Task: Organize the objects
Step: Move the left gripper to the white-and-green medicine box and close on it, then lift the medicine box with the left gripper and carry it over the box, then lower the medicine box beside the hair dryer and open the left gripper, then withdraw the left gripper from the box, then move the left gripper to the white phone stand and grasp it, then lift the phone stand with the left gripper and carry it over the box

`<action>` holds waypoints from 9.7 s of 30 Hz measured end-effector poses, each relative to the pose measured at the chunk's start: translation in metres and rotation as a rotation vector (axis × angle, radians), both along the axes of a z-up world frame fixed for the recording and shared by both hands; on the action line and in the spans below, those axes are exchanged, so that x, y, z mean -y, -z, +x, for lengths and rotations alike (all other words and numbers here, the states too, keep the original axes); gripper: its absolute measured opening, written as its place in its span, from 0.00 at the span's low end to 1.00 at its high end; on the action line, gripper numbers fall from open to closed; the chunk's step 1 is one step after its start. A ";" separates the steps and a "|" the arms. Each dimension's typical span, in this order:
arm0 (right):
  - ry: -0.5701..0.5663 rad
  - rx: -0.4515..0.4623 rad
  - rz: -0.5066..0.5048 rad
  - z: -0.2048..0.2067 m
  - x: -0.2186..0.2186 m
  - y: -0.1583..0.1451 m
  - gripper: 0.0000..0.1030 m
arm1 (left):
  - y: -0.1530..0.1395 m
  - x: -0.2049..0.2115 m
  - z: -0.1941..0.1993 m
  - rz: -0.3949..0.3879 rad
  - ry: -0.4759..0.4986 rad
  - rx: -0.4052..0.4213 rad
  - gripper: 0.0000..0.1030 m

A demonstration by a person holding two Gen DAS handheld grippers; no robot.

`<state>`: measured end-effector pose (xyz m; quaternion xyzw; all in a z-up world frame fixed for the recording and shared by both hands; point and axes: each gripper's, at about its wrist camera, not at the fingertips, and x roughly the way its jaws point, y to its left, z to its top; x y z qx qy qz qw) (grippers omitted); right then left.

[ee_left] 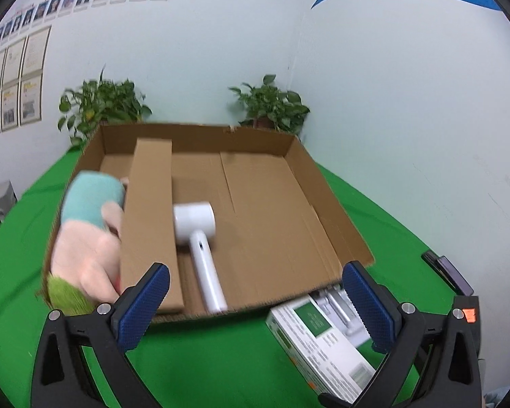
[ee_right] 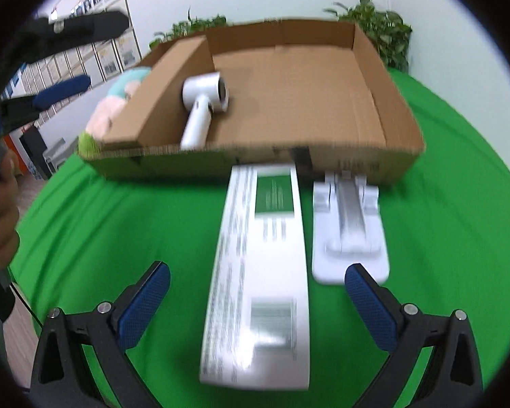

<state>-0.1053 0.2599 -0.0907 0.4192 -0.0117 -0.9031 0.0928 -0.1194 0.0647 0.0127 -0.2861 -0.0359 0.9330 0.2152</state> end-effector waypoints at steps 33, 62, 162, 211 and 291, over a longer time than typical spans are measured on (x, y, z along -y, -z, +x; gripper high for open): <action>-0.114 0.130 -0.194 0.021 0.034 0.013 0.64 | 0.136 0.018 0.000 0.341 0.205 0.509 0.83; -0.063 -0.109 -0.202 0.028 0.026 -0.076 0.61 | 0.014 0.004 -0.014 0.240 0.368 0.286 0.37; 0.019 -0.046 -0.016 -0.057 -0.007 -0.053 0.99 | -0.051 0.085 -0.049 -0.222 -0.146 -0.008 0.99; 0.099 -0.252 0.027 -0.003 0.006 -0.081 0.99 | -0.033 0.076 0.059 -0.151 -0.267 -0.111 0.99; -0.134 0.104 -0.225 0.032 0.003 0.000 0.65 | 0.099 0.049 0.018 0.260 0.212 0.580 0.36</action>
